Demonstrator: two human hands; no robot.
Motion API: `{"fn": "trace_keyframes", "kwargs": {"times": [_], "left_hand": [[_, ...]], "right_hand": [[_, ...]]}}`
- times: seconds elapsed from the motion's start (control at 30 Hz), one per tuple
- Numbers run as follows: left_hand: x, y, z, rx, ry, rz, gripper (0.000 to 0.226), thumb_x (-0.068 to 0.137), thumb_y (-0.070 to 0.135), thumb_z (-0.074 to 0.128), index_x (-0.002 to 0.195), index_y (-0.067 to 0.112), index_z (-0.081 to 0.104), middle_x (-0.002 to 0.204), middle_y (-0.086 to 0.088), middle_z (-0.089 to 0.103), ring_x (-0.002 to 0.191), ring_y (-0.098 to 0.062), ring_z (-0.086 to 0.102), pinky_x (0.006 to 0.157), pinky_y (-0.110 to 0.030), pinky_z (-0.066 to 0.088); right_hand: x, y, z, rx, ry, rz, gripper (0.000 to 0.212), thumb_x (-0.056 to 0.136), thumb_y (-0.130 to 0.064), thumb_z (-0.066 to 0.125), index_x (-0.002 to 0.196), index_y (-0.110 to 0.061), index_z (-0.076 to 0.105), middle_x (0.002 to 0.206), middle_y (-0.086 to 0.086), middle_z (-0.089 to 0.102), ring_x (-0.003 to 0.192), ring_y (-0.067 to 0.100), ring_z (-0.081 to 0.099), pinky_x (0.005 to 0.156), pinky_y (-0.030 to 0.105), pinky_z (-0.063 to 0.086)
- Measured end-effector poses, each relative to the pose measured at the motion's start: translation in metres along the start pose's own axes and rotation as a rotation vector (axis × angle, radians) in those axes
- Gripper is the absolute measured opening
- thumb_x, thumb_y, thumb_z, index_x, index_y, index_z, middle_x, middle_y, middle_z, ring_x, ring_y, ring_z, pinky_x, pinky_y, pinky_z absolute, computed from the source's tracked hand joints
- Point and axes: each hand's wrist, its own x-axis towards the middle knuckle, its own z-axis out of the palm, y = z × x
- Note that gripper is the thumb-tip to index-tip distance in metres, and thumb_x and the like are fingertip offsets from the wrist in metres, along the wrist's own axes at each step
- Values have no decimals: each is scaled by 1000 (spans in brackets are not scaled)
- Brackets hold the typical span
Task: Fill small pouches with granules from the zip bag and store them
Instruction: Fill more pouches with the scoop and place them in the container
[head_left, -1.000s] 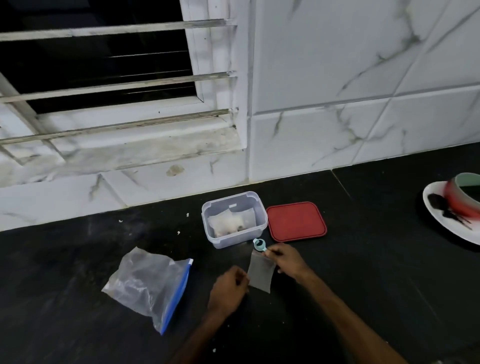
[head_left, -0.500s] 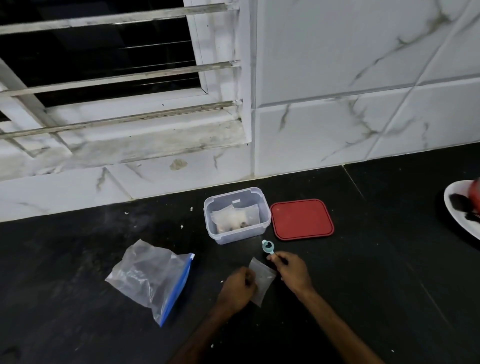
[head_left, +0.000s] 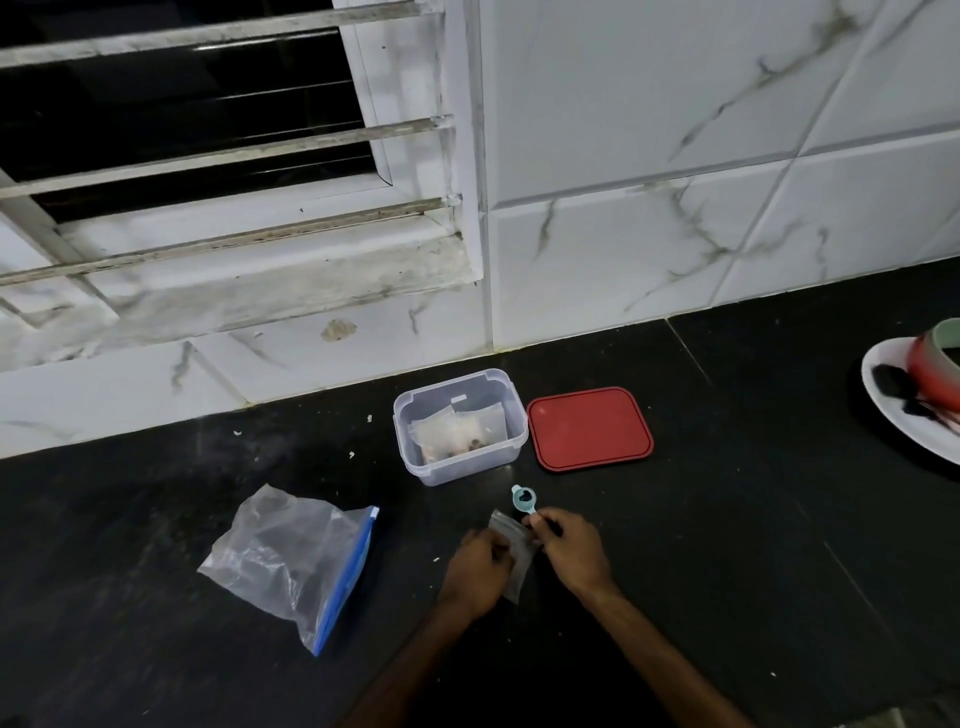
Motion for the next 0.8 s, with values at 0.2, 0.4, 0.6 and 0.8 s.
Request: {"fn": "trace_keyframes", "kwargs": {"times": [0.2,0.4,0.6,0.8], "left_hand": [[7,4,-1,-24,25,-48,24,96,28,54,105,12,69,111,-7,67,102,-18,61,87,-27,44],[12,16,-4,-35,49,-191,43,93,52,53,95,14,74,99,-5,73,95,-21,68,82,-30,51],[13,18,-5,57,69,-267,30,87,42,55,99,18,70,103,-4,72,96,-23,68,86,-35,55],[7,19,-5,116,77,-188,31,91,41,51,98,17,69,104,-3,70,97,-20,66,83,-32,52]], "right_hand": [[3,-5,1,-78,5,-38,18,93,-24,56,95,-22,74,93,-10,73,87,6,67,83,27,51],[-4,-5,-1,-33,-20,-10,20,98,-26,50,85,-25,66,81,-7,70,67,5,65,62,21,53],[-13,2,4,-14,-25,-24,23,96,-27,51,81,-21,67,78,-5,71,61,5,63,66,31,54],[-16,-1,9,-2,-39,-29,24,97,-27,50,78,-17,63,72,3,69,48,4,58,62,36,53]]}}
